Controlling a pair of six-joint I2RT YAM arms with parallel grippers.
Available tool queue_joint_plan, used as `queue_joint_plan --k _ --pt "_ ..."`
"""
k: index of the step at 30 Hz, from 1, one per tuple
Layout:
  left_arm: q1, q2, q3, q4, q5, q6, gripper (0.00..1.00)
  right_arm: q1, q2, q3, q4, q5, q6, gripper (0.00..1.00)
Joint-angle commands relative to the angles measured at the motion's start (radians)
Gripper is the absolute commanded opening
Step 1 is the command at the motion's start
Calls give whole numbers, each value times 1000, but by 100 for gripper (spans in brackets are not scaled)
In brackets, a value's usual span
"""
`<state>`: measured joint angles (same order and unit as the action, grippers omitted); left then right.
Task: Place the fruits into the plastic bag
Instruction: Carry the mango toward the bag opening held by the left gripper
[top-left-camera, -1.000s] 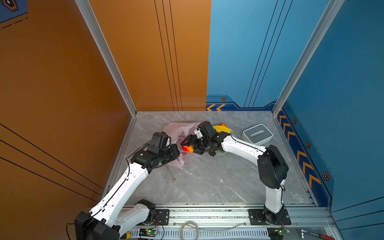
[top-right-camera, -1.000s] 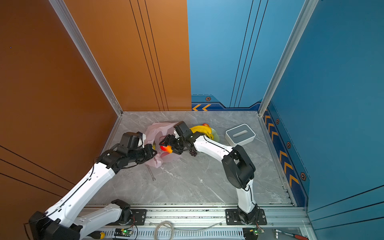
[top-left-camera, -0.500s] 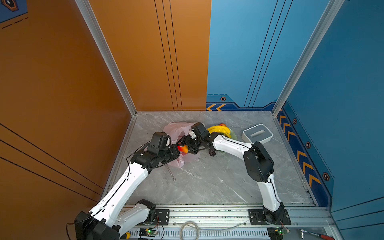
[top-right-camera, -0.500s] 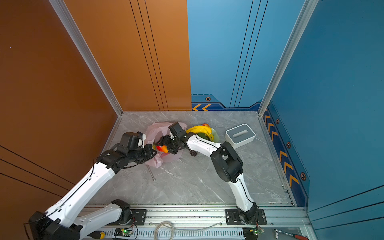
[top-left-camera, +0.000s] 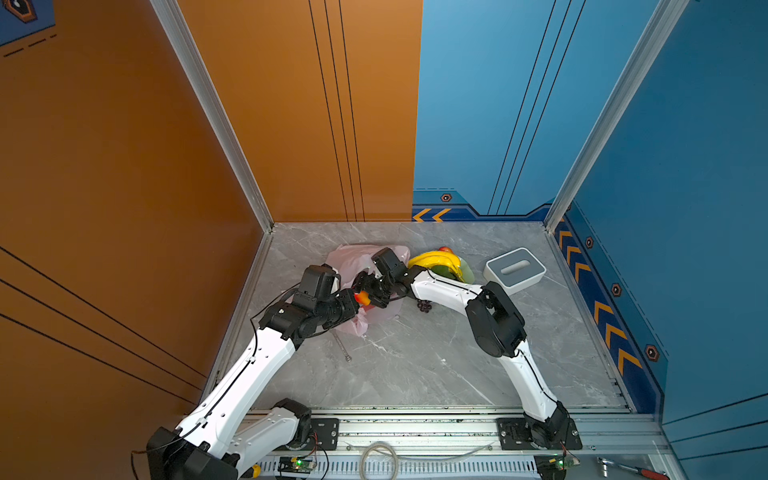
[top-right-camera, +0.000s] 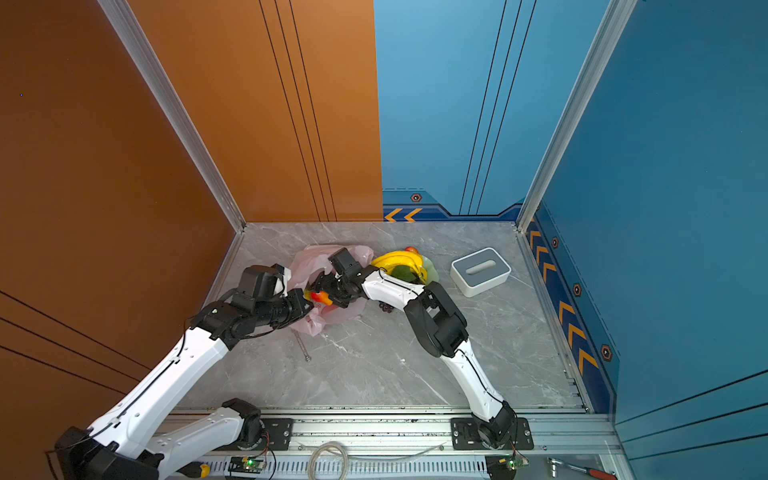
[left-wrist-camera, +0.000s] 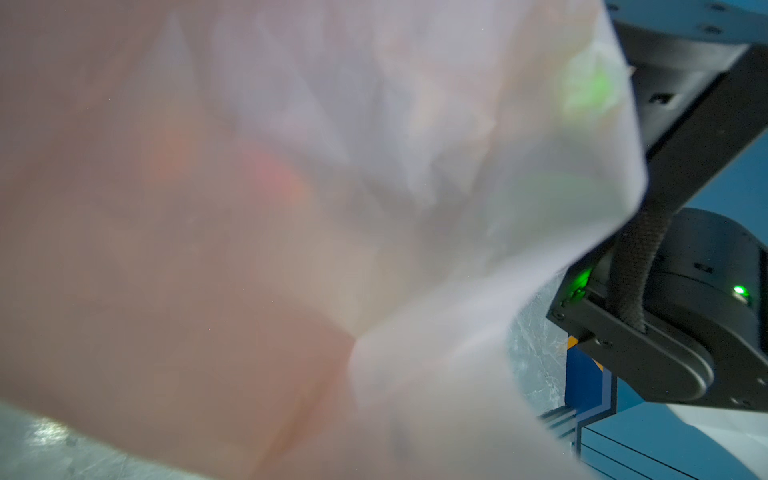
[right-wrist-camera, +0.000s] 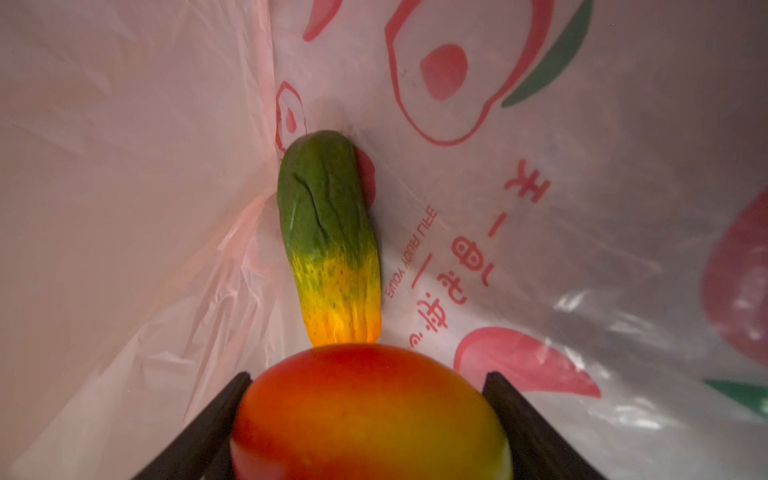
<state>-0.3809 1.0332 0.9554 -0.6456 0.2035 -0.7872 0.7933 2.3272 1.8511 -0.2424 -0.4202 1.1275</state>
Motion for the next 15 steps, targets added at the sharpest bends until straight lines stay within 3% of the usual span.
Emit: queue_joint_plan --k 1,4,6,15 --pt "-4 -19 -15 -3 17 -9 0 2 34 49 -29 64 7 82" --pt "-4 -21 -18 -2 18 -13 0 0 60 86 -32 79 12 87" --pt "-3 -21 -20 -3 19 -14 0 0 73 113 -39 86 11 100" --pt "5 -25 -27 -2 19 -14 0 1 68 160 -73 97 -20 100"
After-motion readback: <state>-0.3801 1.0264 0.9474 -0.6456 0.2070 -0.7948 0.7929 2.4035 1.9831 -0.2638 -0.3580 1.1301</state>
